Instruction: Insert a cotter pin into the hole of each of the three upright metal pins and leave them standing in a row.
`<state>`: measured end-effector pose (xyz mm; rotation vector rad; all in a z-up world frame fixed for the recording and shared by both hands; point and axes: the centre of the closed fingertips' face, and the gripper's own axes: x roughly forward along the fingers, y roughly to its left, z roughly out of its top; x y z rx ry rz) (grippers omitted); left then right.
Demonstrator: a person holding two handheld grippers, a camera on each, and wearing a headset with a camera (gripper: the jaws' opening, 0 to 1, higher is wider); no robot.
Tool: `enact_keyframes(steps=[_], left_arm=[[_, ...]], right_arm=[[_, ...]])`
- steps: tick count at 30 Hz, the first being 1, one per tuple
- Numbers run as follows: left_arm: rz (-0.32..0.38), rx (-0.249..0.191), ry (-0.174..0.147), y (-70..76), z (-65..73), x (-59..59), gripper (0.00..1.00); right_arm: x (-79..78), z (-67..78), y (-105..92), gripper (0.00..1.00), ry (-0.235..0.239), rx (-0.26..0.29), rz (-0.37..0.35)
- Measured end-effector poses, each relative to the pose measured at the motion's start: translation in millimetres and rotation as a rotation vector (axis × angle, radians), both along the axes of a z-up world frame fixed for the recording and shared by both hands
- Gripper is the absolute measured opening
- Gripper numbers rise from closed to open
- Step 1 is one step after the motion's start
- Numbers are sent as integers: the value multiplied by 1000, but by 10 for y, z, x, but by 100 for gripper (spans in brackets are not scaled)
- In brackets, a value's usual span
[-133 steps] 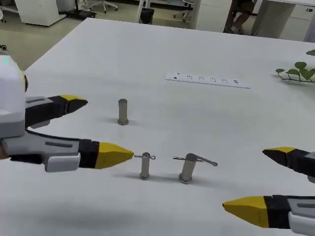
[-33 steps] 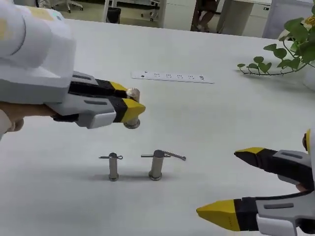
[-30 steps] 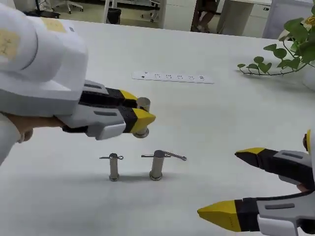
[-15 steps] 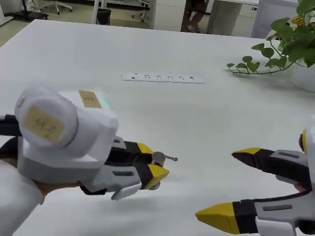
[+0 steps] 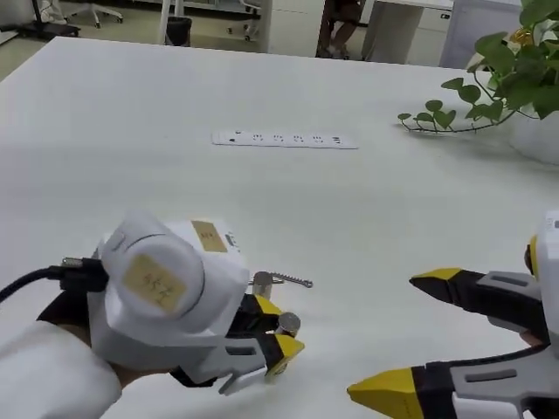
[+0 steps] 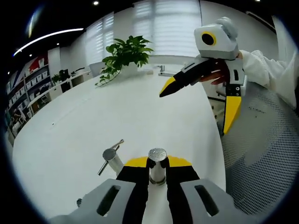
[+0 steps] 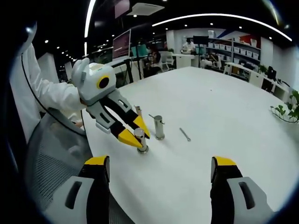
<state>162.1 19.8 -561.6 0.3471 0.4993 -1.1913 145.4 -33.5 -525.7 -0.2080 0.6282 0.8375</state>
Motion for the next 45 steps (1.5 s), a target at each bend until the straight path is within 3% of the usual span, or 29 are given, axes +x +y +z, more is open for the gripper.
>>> enact_keyframes(steps=[9, 12, 20, 24, 28, 31, 32, 36, 38, 39, 40, 42, 45], left_arm=[[-17, 15, 4, -47, -76, -39, 10], [-2, 7, 24, -54, -87, -43, 10], [-24, 19, 1, -49, -92, -70, 10], [-23, -6, 0, -41, -90, -70, 10], [-53, -11, -22, -54, -83, -76, 10], [-71, -7, -21, -42, -81, -102, 11], [-98, -8, -38, -42, -79, -121, 13], [-122, -11, -42, 11, -62, -173, 35], [-132, -57, -18, 22, 17, -233, 40], [-129, -91, 16, 36, 75, -282, 42], [-124, -117, 21, 42, 122, -292, 44], [-126, -126, 4, 115, 203, -317, 49], [-104, -172, -14, 208, 355, -346, 61]], right_arm=[[-1, -6, 3, 88, 4, 1, 0], [-8, -10, 4, 88, 5, 1, -1], [-19, -15, -6, 87, 7, 2, -3], [-19, -27, -10, 87, 8, 1, -3], [-17, -39, -1, 87, 11, 1, -1], [-17, -41, 10, 87, 12, 4, 4], [-22, -41, 15, 87, 11, 5, 7], [-20, -54, 27, 87, 12, 4, 11], [-25, -59, 29, 87, 14, 5, 12], [-24, -64, 28, 87, 15, 5, 12], [-28, -68, 26, 87, 16, 5, 11], [-31, -77, 23, 87, 18, 6, 11], [-30, -90, 22, 87, 22, 8, 12]])
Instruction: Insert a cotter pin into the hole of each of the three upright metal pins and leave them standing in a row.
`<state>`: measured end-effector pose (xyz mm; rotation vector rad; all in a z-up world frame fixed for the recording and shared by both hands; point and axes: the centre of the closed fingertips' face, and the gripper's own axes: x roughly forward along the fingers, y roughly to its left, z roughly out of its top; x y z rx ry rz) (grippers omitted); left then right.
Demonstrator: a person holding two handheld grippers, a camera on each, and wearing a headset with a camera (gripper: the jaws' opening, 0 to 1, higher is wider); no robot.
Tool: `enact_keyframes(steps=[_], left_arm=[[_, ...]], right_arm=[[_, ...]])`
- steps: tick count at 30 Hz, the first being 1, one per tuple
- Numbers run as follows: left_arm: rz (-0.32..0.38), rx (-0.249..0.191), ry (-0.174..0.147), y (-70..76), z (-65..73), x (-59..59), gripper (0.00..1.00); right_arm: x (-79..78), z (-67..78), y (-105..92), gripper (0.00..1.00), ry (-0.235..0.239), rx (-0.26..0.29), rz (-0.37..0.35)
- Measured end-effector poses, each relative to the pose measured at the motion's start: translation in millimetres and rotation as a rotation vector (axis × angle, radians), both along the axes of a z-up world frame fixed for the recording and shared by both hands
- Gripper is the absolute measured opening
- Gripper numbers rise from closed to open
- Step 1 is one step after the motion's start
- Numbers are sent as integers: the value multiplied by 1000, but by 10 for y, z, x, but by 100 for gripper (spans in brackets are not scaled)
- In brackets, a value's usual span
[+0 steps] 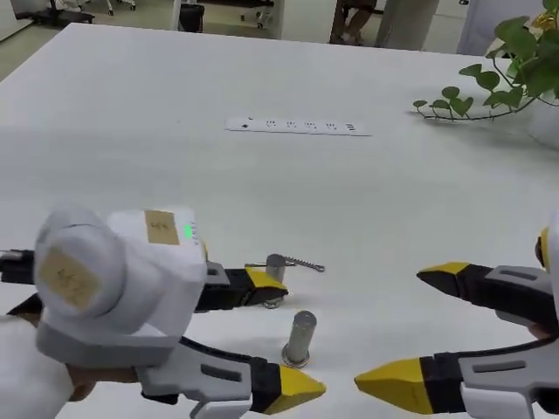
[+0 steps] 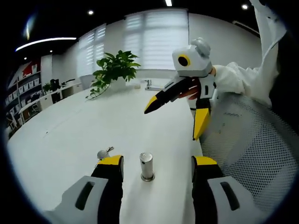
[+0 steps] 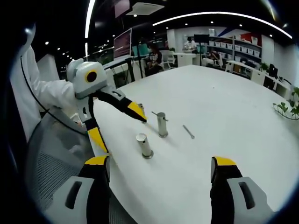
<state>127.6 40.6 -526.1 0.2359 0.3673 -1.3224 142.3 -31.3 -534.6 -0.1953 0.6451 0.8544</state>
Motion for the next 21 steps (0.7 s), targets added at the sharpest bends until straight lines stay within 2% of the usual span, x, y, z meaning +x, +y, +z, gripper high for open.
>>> enact_keyframes(steps=[3, 8, 9, 10, 11, 12, 13, 16, 18, 19, 20, 21], left_arm=[[6, -16, 23, 109, 30, -24, 76], [55, -10, 31, 396, 44, -5, 79], [66, -7, 43, 443, 39, -5, 79], [72, -5, 69, 483, 28, -23, 79], [81, 0, 70, 540, 21, -24, 81], [97, 5, 57, 581, 18, 0, 83], [106, 11, 68, 628, 4, -3, 87], [131, 12, 72, 712, -11, -2, 98], [133, -2, 108, 743, -20, -49, 99], [141, -3, 107, 757, -28, -49, 99], [162, 1, 92, 781, -41, -22, 99], [176, 4, 93, 797, -55, -6, 99]], right_arm=[[7, -11, 6, 87, 1, -6, 6], [40, -10, 26, 88, 6, 2, 4], [41, -8, 28, 88, 5, 1, 4], [49, -6, 33, 88, 6, 0, 7], [49, -4, 36, 88, 5, 0, 10], [64, -1, 36, 88, 4, -2, 10], [70, -2, 31, 87, 5, -3, 9], [88, -6, 23, 82, 16, -6, 11], [132, -2, -9, 77, 4, -23, 0], [142, -2, -16, 76, 8, -20, -3], [157, -1, -24, 75, 13, -18, -8], [195, 16, -44, 74, 1, -23, -19]])
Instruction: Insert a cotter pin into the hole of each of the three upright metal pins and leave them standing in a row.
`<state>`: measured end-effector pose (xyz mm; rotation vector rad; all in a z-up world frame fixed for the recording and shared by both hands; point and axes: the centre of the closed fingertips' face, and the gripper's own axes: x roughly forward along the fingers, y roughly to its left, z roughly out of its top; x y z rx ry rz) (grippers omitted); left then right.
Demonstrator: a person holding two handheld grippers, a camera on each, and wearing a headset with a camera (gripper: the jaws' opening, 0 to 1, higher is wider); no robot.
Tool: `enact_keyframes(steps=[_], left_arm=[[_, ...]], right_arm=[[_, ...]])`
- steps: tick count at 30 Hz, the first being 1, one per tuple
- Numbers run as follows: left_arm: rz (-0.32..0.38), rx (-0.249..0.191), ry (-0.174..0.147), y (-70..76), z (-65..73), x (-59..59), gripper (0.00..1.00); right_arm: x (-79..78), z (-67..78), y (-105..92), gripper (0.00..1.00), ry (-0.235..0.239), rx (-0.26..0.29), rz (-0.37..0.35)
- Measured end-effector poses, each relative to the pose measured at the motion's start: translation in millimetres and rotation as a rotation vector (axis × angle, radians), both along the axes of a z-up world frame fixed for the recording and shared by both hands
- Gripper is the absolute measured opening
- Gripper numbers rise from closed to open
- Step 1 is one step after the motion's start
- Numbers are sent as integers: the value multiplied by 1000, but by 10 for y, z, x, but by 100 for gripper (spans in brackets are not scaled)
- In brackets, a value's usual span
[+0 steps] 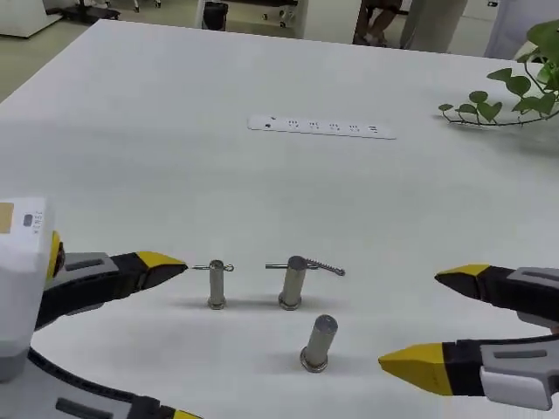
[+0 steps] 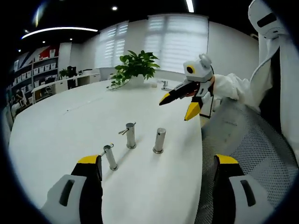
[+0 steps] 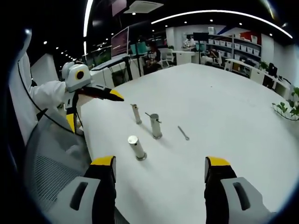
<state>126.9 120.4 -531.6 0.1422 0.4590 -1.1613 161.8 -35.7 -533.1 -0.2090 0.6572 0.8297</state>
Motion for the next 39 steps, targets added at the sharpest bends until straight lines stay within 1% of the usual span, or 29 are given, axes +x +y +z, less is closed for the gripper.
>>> enact_keyframes(steps=[2, 4, 5, 6, 7, 8, 10, 11, 12, 13, 14, 15, 17, 20, 24, 25, 27, 29, 30, 32, 34, 36, 39], left_arm=[[10, 3, 7, 25, -30, 7, 99], [32, -2, 15, 62, -64, 29, 99], [51, 2, 26, 94, -104, 45, 99], [58, 7, 27, 113, -130, 51, 99], [68, 17, 33, 144, -170, 55, 99], [69, 23, 35, 156, -192, 48, 99], [73, 27, 44, 178, -225, 31, 99], [81, 33, 65, 196, -258, 16, 99], [82, 41, 79, 204, -285, 2, 99], [77, 42, 77, 210, -297, -7, 99], [76, 46, 78, 214, -310, -19, 99], [77, 46, 79, 219, -313, -25, 99], [85, 43, 81, 230, -323, -18, 99], [100, 50, 78, 257, -339, 9, 99], [114, 54, 71, 284, -329, 20, 99], [127, 66, 72, 314, -341, 32, 99], [137, 80, 70, 345, -356, 45, 99], [147, 76, 67, 369, -348, 62, 99], [152, 71, 69, 378, -336, 66, 99], [160, 66, 71, 384, -326, 76, 99], [166, 63, 64, 387, -311, 89, 99], [169, 61, 64, 383, -298, 88, 99], [170, 61, 67, 374, -284, 77, 99]], right_arm=[[62, 52, -13, 69, -18, 8, -13], [112, 91, -8, 66, -18, 27, -16], [132, 100, -8, 65, -18, 26, -15], [147, 101, -11, 65, -20, 18, -11], [177, 93, -32, 65, -24, -11, 1], [191, 88, -42, 65, -25, -28, 12], [242, 91, -47, 61, -27, -47, 29], [283, 95, -46, 60, -29, -57, 39], [305, 98, -45, 58, -36, -68, 52], [339, 100, -42, 56, -46, -80, 65], [393, 101, -50, 53, -68, -108, 78], [423, 101, -36, 51, -77, -118, 94], [464, 89, 12, 46, -68, -124, 120], [529, 50, 79, 39, -72, -172, 195], [629, -2, 159, 29, -68, -207, 241], [652, -25, 196, 26, -60, -213, 260], [705, -49, 263, 17, -60, -218, 277], [739, -77, 313, 12, -55, -227, 295], [747, -93, 332, 10, -52, -236, 307], [763, -161, 360, 8, -35, -274, 337], [787, -232, 401, 7, -27, -300, 364], [791, -298, 445, 5, -14, -315, 393], [822, -388, 474, 5, 1, -344, 416]])
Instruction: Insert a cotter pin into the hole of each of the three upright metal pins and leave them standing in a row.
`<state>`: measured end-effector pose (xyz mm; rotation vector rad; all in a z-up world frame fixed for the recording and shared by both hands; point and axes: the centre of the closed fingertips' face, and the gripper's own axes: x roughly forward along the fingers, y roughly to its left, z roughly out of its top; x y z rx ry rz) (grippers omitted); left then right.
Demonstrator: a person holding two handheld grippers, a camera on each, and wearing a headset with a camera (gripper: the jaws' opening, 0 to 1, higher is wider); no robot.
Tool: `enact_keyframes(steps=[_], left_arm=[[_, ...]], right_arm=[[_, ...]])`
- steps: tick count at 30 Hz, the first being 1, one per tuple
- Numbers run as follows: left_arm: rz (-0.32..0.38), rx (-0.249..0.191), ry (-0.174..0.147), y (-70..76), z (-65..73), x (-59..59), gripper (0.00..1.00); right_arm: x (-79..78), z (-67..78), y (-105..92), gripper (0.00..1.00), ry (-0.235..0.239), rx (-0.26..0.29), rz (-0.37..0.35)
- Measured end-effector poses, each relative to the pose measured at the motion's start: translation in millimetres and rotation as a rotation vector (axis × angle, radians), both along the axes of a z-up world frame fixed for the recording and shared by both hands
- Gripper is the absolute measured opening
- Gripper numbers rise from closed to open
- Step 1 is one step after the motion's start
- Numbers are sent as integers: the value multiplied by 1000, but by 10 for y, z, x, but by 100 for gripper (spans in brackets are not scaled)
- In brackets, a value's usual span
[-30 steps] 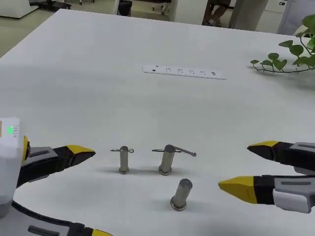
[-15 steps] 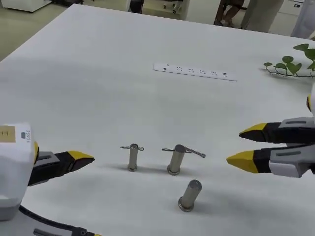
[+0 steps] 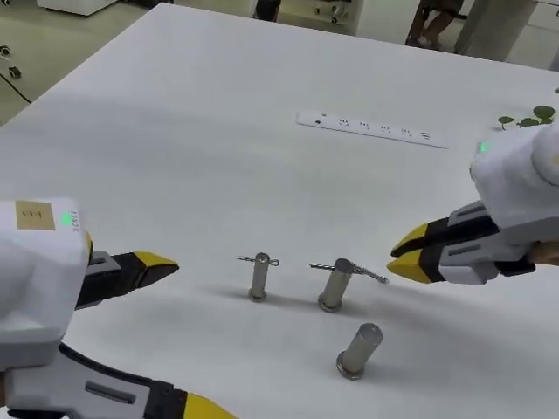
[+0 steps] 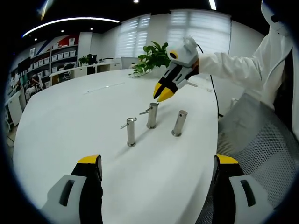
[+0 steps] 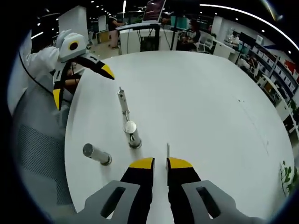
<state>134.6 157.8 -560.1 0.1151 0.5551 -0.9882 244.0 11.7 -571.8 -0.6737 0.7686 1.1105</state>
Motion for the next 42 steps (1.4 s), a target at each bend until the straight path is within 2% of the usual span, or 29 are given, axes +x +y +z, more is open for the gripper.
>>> enact_keyframes(steps=[2, 4, 7, 9, 14, 18, 22, 28, 32, 35, 38, 42], left_arm=[[1, -2, -2, -5, 11, -5, 99], [3, -4, 0, -5, 14, -9, 99], [7, -8, 3, -6, 12, -17, 99], [14, -16, 8, -10, 21, -21, 99], [19, -27, 2, -22, 71, -9, 99], [18, -27, -2, -21, 93, -4, 97], [17, -19, 10, -7, 72, 3, 97], [11, -13, 5, 9, 94, 24, 97], [12, -8, 6, 37, 110, 43, 96], [13, -2, 1, 56, 123, 61, 96], [27, -13, -5, 69, 153, 93, 95], [29, -8, -1, 85, 153, 93, 95]], right_arm=[[19, -59, 11, 6, 15, -18, 6], [48, -134, -20, 6, 24, -60, 11], [76, -211, -25, 6, 48, -73, 2], [94, -264, -56, 6, 43, -109, 15], [114, -349, -48, 6, 64, -127, 24], [124, -364, -8, 6, 81, -118, 17], [126, -392, -20, 6, 85, -152, 30], [95, -428, -18, 4, 109, -184, 55], [126, -422, -22, 4, 127, -193, 52], [178, -438, -60, 0, 120, -212, 49], [184, -465, -51, 0, 150, -209, 80], [184, -484, -41, 0, 146, -241, 140]])
